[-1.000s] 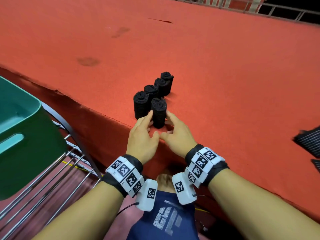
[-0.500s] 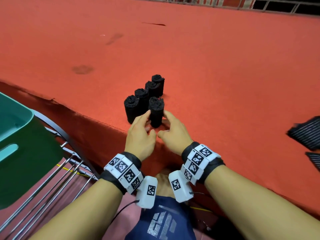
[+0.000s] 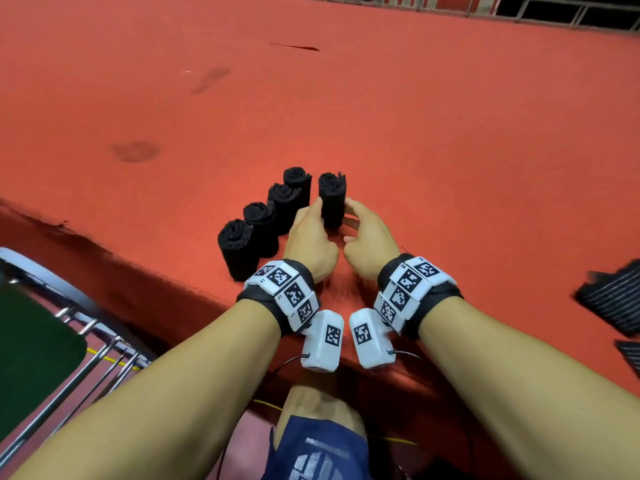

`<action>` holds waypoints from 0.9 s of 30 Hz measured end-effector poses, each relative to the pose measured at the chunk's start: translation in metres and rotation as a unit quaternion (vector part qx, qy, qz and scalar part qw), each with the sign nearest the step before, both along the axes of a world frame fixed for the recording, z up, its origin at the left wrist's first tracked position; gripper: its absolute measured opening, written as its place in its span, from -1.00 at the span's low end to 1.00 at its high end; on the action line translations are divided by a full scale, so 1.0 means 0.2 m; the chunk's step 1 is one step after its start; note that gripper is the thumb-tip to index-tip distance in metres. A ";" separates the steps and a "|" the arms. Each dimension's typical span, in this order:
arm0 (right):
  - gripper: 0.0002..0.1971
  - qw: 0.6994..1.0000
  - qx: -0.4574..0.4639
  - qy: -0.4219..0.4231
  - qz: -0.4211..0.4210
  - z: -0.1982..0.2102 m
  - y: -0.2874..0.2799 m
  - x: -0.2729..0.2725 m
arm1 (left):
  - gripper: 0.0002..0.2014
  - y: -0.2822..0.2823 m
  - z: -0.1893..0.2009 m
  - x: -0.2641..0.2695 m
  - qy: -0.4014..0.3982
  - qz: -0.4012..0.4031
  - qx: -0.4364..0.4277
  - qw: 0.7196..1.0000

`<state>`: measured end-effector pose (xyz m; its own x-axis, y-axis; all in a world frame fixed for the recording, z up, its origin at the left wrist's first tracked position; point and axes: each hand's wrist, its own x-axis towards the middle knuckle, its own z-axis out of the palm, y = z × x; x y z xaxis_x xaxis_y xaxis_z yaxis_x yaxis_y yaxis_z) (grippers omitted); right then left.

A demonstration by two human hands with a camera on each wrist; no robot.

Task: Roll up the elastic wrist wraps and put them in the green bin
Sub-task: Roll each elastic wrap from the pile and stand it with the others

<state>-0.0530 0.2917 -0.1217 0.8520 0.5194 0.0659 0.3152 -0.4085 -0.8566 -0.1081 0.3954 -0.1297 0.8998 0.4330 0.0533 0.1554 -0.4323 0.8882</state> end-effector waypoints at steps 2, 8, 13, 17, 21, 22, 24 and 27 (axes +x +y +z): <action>-0.12 1.000 -0.003 0.011 0.007 0.01 0.00 0.04 | -0.25 0.00 0.00 0.04 -0.002 -0.003 -0.004 1.000; -0.16 0.997 -0.047 0.041 0.036 0.01 0.01 0.10 | -0.19 0.01 -0.02 0.09 0.042 0.001 0.003 0.999; -0.13 0.996 -0.048 0.064 0.048 -0.01 -0.02 0.10 | -0.14 -0.01 -0.03 0.09 0.065 0.000 0.029 0.997; -0.09 0.995 -0.059 0.066 0.048 0.02 -0.05 0.08 | -0.31 -0.04 0.02 0.06 0.067 0.014 0.061 0.996; -0.19 0.996 -0.067 0.047 0.044 0.06 -0.10 0.04 | -0.30 -0.10 0.04 0.03 0.058 0.021 0.097 0.993; -0.20 0.996 -0.066 0.040 0.042 0.07 -0.12 0.03 | -0.26 -0.11 0.05 0.03 0.056 0.028 0.102 0.993; -0.21 0.997 -0.065 0.030 0.034 0.10 -0.16 0.02 | -0.28 -0.15 0.07 0.03 0.048 0.042 0.106 0.992; -0.19 0.997 -0.077 0.018 0.020 0.13 -0.24 0.01 | -0.38 -0.23 0.11 0.01 0.033 0.043 0.130 0.990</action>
